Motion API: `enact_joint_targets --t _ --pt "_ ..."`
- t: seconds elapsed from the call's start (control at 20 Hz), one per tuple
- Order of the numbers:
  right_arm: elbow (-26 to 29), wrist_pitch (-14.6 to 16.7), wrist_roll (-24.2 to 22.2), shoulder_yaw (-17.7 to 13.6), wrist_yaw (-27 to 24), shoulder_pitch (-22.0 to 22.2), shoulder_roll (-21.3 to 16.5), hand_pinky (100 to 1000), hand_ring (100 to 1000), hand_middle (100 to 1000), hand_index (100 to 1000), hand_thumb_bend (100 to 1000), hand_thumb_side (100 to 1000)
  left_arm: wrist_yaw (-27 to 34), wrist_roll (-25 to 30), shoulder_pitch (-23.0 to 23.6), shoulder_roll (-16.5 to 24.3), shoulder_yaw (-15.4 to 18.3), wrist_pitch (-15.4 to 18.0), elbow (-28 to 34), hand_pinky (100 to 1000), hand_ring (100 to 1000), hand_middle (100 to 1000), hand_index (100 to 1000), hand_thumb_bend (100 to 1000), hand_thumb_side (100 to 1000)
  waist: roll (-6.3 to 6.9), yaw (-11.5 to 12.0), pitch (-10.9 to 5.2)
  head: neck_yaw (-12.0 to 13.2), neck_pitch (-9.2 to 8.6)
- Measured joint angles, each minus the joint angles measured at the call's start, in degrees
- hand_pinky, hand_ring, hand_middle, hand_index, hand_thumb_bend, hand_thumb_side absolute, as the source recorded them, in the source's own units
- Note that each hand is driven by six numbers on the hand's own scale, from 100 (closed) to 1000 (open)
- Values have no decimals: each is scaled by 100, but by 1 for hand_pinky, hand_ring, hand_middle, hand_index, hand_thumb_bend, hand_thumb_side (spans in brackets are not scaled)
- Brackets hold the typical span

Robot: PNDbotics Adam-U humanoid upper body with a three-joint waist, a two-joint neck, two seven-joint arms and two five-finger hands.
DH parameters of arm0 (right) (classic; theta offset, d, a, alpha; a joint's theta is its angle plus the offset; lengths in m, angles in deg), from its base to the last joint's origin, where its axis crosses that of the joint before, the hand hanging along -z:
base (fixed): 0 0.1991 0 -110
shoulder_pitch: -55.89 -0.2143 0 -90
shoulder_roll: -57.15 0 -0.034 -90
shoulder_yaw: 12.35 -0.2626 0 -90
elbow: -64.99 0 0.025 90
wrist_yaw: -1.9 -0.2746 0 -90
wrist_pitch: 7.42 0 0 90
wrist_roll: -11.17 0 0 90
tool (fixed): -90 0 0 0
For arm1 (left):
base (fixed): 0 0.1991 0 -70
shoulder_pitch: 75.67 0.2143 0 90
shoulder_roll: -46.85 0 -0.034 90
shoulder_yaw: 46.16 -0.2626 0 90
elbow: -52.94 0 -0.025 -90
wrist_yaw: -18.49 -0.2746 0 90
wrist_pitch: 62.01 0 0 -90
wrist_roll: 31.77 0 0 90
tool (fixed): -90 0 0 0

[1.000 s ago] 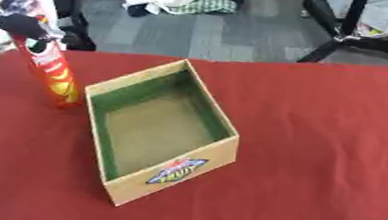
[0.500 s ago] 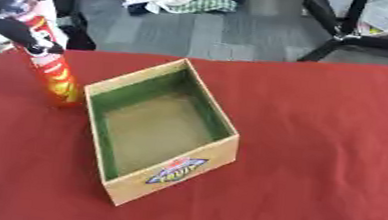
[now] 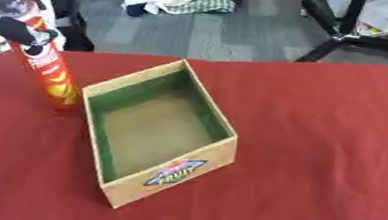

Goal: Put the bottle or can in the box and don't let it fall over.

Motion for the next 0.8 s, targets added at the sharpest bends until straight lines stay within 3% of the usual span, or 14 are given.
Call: enact_joint_targets --t 0.1,0.25,0.4,0.45,0.6,0.8 --pt "2 9 11 -2 -4 0 -1 543 711 756 716 291 514 -86 -139 3 -3 0 19 0 405 460 548 587 340 100 0 -9 4 -4 -1" --pt "7 16 30 -26 -30 0 -1 543 707 752 713 285 516 -321 -444 17 -32 -7 70 1 334 337 384 405 345 100 5 -18 12 -15 -1" --pt "25 25 58 -34 -51 2 -1 543 705 750 712 283 517 -650 -720 27 -69 -55 227 12 283 270 296 305 339 100 6 -24 12 -15 -2" --pt "31 27 66 -34 -63 3 -1 543 704 749 711 283 517 -757 -785 27 -87 -74 298 28 228 203 234 219 342 100 7 -26 12 -15 -2" --pt "32 38 83 -37 -100 6 -1 542 703 747 710 281 518 -1027 -938 34 -125 -106 540 75 148 106 147 137 356 100 8 -37 12 -15 -2" --pt "32 48 115 -54 -144 10 -2 541 700 745 709 283 517 -1102 -955 35 -150 -120 788 101 103 100 119 117 352 100 8 -35 12 -16 -1"
